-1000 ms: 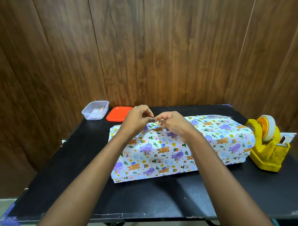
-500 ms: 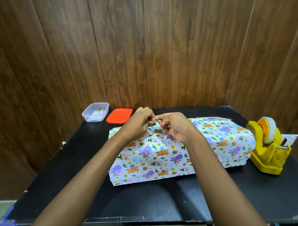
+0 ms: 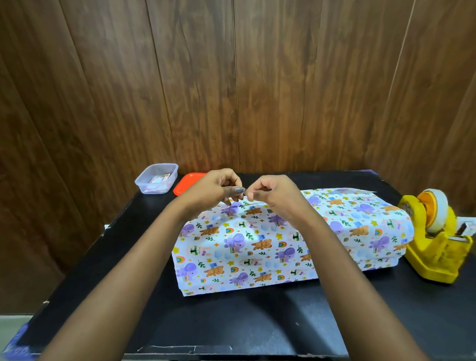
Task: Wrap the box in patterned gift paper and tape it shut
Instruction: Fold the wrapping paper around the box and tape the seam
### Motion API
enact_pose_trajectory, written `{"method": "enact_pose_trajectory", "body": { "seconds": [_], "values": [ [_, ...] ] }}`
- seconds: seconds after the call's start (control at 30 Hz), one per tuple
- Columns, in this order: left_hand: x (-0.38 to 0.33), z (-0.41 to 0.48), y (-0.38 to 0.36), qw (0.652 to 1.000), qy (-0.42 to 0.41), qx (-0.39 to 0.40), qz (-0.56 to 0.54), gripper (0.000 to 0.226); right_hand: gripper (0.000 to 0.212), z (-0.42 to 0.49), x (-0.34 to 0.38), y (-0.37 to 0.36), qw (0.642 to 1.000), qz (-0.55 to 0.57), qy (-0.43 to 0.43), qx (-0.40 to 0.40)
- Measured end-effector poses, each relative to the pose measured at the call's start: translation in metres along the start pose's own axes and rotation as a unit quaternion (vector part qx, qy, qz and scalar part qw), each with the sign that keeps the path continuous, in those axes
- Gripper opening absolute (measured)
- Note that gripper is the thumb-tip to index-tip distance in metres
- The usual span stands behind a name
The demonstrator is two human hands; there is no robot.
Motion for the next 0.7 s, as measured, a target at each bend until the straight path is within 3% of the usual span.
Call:
{"method": "enact_pose_trajectory", "body": {
  "seconds": [0.07,0.13,0.2,0.23,0.3,0.37,0.5,0.7],
  "values": [
    [0.002,0.001,0.001,0.999,0.013,-0.031,-0.022,0.012,0.017,0.001,-0.001,0.002,1.0,0.003,-0.023,-0.015],
    [0.005,0.001,0.008,0.99,0.034,-0.133,-0.031,0.008,0.019,0.003,-0.003,0.004,0.995,0.037,-0.083,-0.03],
    [0.008,-0.003,0.016,0.975,0.049,-0.208,0.068,0.007,0.018,0.007,-0.007,0.006,0.985,0.036,-0.164,-0.035],
    [0.011,-0.003,0.014,0.971,0.054,-0.178,0.149,0.015,0.019,0.009,-0.007,0.004,0.981,0.01,-0.194,-0.023],
    [0.021,-0.005,-0.001,0.959,0.064,-0.029,0.274,0.026,0.023,0.017,-0.009,-0.004,0.974,-0.039,-0.224,-0.001],
    [0.03,-0.011,-0.016,0.94,0.057,0.06,0.332,0.039,0.026,0.026,-0.01,-0.014,0.97,-0.06,-0.235,-0.005],
    [0.038,-0.014,-0.021,0.913,0.046,0.065,0.4,0.049,0.014,0.038,-0.011,-0.028,0.964,-0.085,-0.25,-0.016],
    [0.037,-0.021,-0.024,0.872,0.049,0.039,0.485,0.049,0.016,0.046,-0.012,-0.036,0.952,-0.138,-0.271,-0.028]
  ]
}}
Point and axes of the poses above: each hand's wrist, its own z-axis towards the middle knuckle, its own y-axis out of the back of the hand, x = y × z, the point moved 4 cm from there along z, towards the middle knuckle, and after that the axes turned 3 degrees about z, right-handed, at the moved point
